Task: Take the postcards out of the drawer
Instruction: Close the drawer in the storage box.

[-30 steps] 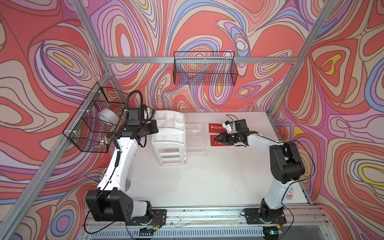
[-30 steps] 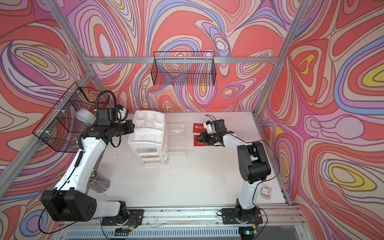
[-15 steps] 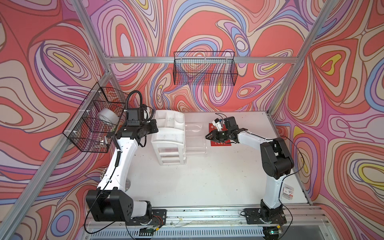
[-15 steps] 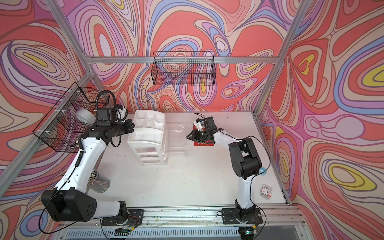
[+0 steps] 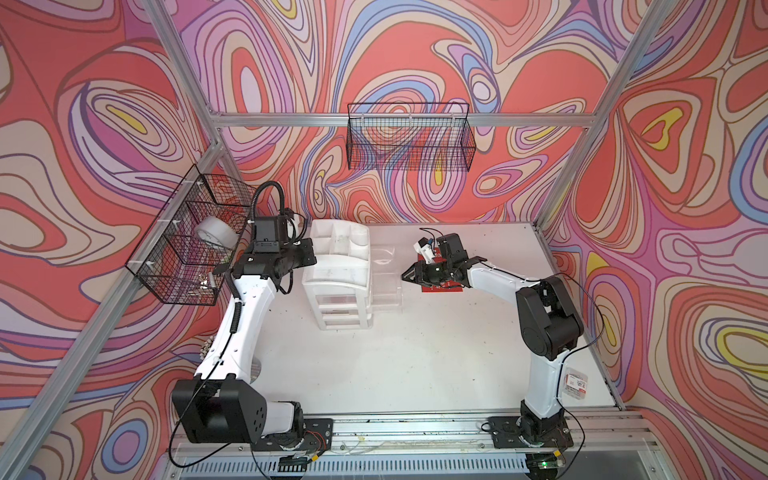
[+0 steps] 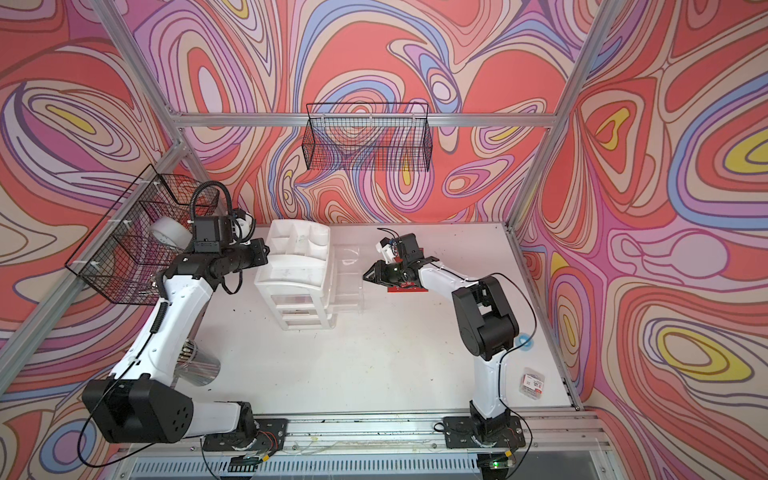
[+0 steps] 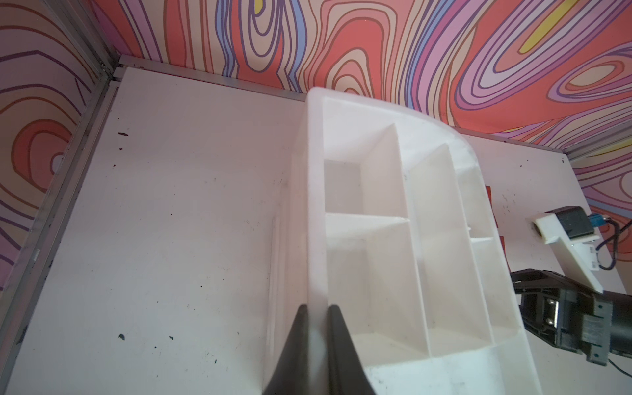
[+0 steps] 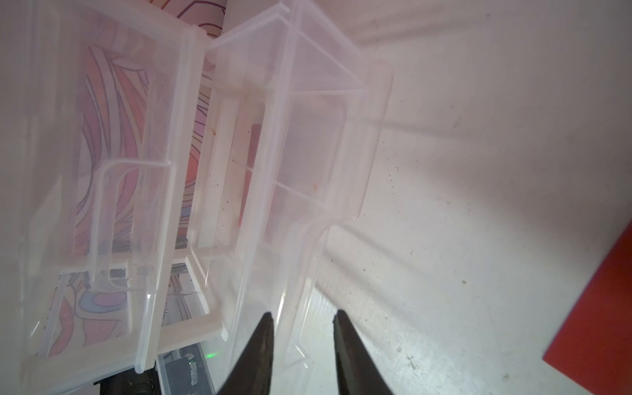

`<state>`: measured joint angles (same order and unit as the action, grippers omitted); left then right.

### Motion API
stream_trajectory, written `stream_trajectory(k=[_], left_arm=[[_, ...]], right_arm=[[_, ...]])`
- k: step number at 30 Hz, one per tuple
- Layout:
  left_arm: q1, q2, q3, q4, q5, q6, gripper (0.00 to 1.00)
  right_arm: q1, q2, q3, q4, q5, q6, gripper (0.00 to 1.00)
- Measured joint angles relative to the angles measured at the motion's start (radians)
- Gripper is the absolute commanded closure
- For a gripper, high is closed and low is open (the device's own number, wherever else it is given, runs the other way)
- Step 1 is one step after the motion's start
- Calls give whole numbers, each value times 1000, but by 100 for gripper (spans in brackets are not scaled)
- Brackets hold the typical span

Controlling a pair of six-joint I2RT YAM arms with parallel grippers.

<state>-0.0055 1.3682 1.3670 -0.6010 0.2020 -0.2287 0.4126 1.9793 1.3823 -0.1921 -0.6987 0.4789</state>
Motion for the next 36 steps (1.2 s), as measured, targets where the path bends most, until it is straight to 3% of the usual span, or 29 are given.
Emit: stream_trajectory(k=[36], left_arm=[[1,-6,-13,16,4,0,89]], right_arm=[[141,155,120,71,-24,88,69]])
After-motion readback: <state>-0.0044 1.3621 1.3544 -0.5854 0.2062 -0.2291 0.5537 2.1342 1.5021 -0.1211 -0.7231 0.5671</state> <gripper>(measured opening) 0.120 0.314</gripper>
